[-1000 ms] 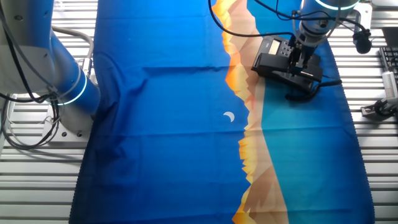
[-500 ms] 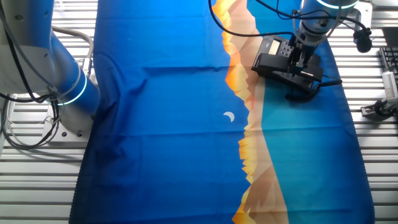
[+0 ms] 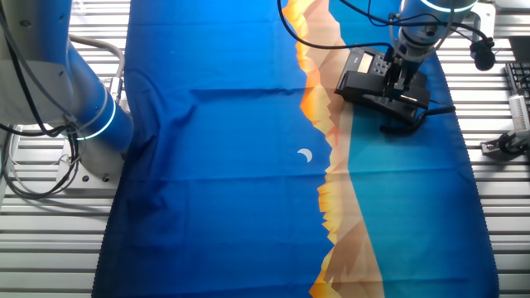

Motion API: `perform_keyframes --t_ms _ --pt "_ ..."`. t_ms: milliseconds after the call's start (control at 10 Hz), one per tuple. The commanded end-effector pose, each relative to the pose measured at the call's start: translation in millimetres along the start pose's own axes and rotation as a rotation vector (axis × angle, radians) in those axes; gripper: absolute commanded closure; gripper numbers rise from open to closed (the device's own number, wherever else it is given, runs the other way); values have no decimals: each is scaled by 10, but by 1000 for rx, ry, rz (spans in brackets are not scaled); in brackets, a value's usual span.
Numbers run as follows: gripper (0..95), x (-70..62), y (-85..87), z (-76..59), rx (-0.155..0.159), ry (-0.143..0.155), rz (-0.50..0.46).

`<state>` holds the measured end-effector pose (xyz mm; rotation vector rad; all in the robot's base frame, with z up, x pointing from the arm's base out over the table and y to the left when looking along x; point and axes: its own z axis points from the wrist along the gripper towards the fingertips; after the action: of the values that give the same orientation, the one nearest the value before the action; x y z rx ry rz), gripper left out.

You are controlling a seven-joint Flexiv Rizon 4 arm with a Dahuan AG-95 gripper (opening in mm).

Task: Place the handset of the telephone on the corresponding phone cradle

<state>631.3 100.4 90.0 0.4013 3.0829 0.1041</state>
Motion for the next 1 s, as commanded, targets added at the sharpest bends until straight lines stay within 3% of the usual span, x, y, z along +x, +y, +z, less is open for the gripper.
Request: perform_keyframes --t_ms 100,1000 --pt "950 -1 0 0 -1 -1 0" --pt "950 -13 -11 29 5 0 0"
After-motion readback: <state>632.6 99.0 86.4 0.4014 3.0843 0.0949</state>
